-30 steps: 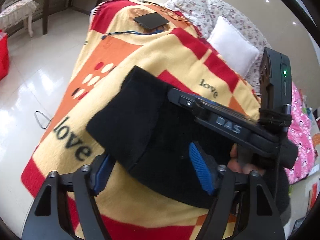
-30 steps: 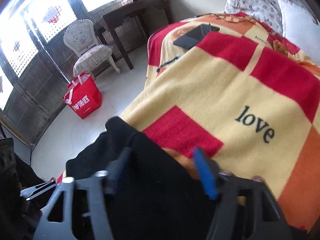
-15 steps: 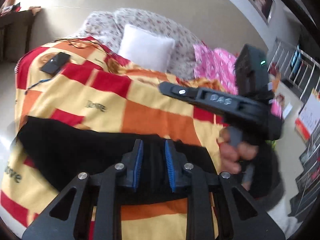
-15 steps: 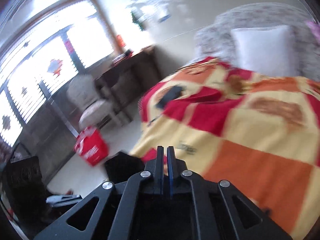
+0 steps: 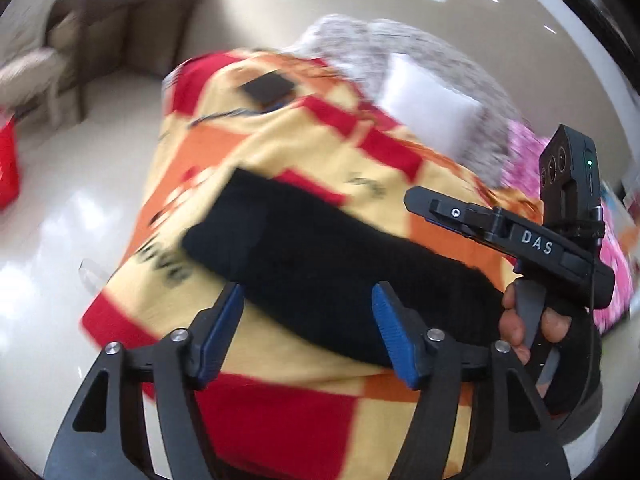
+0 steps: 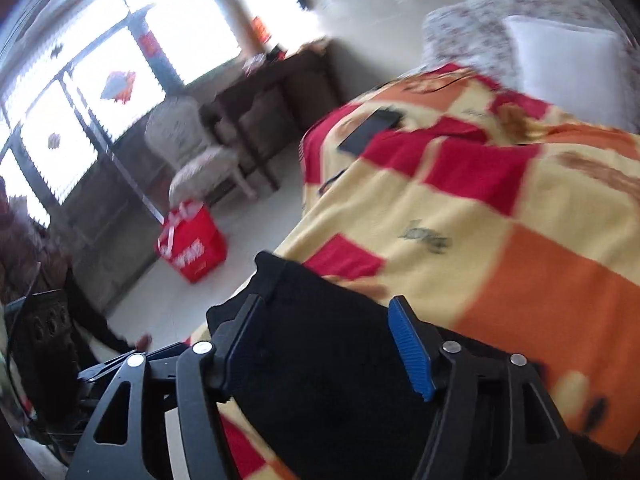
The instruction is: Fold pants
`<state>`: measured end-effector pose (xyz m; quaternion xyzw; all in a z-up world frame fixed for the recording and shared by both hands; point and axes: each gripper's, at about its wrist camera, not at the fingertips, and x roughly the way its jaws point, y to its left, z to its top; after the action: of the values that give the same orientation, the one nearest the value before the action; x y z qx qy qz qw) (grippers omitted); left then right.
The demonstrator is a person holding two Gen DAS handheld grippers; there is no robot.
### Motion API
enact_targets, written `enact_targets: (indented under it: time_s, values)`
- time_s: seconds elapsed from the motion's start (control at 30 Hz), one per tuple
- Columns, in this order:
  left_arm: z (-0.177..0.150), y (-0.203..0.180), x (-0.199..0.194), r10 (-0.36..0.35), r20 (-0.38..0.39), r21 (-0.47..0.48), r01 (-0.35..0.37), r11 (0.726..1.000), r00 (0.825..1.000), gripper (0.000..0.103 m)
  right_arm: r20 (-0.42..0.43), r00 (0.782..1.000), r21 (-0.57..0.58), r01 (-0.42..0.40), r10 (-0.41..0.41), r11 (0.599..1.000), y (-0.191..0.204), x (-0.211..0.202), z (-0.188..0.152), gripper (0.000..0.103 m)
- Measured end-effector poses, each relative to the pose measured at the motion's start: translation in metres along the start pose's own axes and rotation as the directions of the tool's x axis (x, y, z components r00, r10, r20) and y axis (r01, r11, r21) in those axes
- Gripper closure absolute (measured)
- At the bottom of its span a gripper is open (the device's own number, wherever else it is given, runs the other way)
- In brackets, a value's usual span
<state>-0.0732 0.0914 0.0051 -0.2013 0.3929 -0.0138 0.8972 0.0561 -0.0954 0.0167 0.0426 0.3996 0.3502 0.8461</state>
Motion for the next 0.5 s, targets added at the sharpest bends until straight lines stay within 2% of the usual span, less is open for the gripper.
enact_targets:
  time_s: [0.1,0.2,0.3,0.33,0.37,0.4,0.43,0.47,0.5]
  values:
    - [-0.004,0.018,0.014,0.040,-0.032,-0.042,-0.042,0.998,0.999,0.036,-0.071,0.997,-0.080,0.034,-0.039,0.996,0.020,0.047,0.008,0.034]
    - [-0.004,0.026,0.029,0.053,-0.059,-0.077,-0.058,0.995,0.997,0.036,-0.116,0.992,-0.122,0.027,-0.041,0.992,0.031,0.084,0.015,0.033]
    - [-0.002,0.026,0.046,0.048,-0.066,-0.094,-0.054,0.994,0.997,0.028,-0.137,0.990,-0.139,0.025,-0.044,0.990,0.034,0.105,0.019,0.032]
    - [-0.001,0.025,0.046,0.052,-0.046,-0.091,-0.056,0.994,0.998,0.025,-0.147,0.988,-0.135,0.014,-0.035,0.991,0.034,0.111,0.019,0.033]
    - [0.001,0.023,0.047,0.054,-0.036,-0.092,-0.057,0.994,0.998,0.024,-0.166,0.986,-0.125,0.002,-0.023,0.992,0.032,0.119,0.019,0.047]
    - [0.003,0.022,0.050,0.051,-0.033,-0.096,-0.054,0.994,0.998,0.024,-0.181,0.983,-0.113,-0.005,-0.016,0.994,0.031,0.123,0.018,0.074]
    - [0.005,0.021,0.052,0.042,-0.020,-0.099,-0.044,0.994,0.999,0.024,-0.182,0.983,-0.093,-0.012,-0.005,0.996,0.027,0.125,0.016,0.077]
    - [0.007,0.020,0.054,0.010,-0.019,-0.106,-0.012,0.994,1.000,0.025,-0.167,0.986,-0.077,-0.025,0.012,0.997,0.025,0.120,0.016,0.086]
    - [0.009,0.019,0.056,-0.050,-0.025,-0.121,0.047,0.992,0.998,0.044,-0.154,0.987,-0.061,-0.048,0.038,0.997,0.023,0.115,0.016,0.093]
